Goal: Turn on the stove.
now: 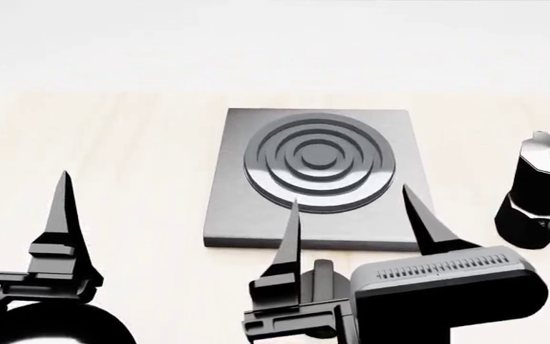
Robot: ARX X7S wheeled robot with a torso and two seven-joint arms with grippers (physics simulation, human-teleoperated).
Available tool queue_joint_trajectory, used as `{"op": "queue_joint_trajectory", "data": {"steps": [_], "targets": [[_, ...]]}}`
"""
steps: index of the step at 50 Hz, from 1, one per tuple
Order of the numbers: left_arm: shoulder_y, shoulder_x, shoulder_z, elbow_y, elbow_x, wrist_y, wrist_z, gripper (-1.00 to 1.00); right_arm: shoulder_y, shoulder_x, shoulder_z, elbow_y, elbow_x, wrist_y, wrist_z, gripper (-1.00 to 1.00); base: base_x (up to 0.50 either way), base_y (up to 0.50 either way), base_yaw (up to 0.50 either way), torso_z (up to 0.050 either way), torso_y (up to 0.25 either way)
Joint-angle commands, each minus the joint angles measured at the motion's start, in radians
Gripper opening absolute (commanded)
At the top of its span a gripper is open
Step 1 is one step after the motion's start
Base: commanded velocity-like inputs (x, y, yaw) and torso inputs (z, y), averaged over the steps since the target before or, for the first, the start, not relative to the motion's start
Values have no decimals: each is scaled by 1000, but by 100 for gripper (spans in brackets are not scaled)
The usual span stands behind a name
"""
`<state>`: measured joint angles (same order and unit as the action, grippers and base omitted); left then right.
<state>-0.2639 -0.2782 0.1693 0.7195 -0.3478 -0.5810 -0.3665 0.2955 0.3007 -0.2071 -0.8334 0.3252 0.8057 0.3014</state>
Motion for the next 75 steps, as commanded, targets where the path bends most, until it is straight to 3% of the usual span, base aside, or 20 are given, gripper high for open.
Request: {"op": "queue_joint_trajectory", "data": {"steps": [1,35,41,75], "targets": [[-3,-3,1,-1,-4,0,-6,100,-8,-4,3,58,9,-29,-8,100,0,0,0,0,0],[-1,-11,8,-21,-11,20,-17,100,30,-45,15,262,83,61,-3,100,0,0,0,0,0],[-4,-12,8,-19,-15,15,-22,100,45,-71,69,285,174,128,-27,100,0,0,0,0,0],[-4,-21,16,-39,-23,33,-29,100,97,-89,54,385,195,228,29,100,0,0,0,0,0]]}}
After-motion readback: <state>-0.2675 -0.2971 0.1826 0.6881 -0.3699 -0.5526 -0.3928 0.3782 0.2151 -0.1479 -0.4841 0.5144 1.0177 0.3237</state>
